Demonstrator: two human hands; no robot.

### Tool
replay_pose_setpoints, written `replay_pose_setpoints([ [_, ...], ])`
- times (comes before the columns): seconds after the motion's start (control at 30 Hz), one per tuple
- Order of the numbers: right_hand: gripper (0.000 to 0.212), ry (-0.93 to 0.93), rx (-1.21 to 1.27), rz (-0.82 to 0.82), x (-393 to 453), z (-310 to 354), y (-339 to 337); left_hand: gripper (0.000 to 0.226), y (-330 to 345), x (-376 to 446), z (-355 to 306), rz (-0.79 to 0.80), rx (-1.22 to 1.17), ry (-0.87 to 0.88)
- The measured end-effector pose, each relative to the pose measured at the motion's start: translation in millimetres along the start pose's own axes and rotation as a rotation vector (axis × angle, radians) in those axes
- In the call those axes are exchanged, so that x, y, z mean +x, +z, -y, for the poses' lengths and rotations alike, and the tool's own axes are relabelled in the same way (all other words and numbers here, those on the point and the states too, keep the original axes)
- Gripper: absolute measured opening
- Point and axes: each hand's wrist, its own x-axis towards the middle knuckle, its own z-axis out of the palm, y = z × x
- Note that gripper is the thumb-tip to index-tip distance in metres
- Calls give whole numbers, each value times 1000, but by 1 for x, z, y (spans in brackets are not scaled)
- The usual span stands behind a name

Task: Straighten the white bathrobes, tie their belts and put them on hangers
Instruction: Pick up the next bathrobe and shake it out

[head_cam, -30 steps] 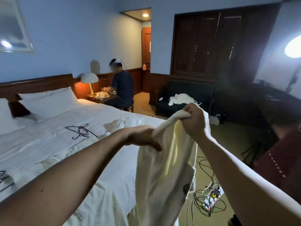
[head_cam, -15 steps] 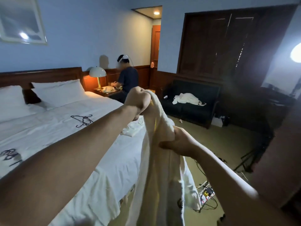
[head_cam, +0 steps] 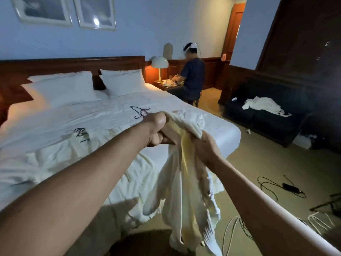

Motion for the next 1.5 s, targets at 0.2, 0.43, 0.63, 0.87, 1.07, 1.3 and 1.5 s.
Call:
replay_pose_setpoints([
  [0.2,20,79,249,484,-36,17,31,36,-38,-24,-2,-52,-48,85],
  [0.43,11,122,-69,96,-41,28,129,39,-146,-56,50,-89,-37,168],
  [0.63,12,180,97,123,-78,33,201,49,-200,-91,183,-56,442,0],
  [0.87,24,84,230,263,-89,91,252,6,-253,-112,198,-487,721,447],
  [1.07,64,-264,-250,631,-79,133,241,6,-336,-156,172,-792,743,550],
  [1.3,18,-469,-549,592,-44,111,214,14,-423,-230,153,-1128,846,449],
  [1.5,51,-489,-632,640,-36,112,222,11,-412,-238,155,-983,934,258],
])
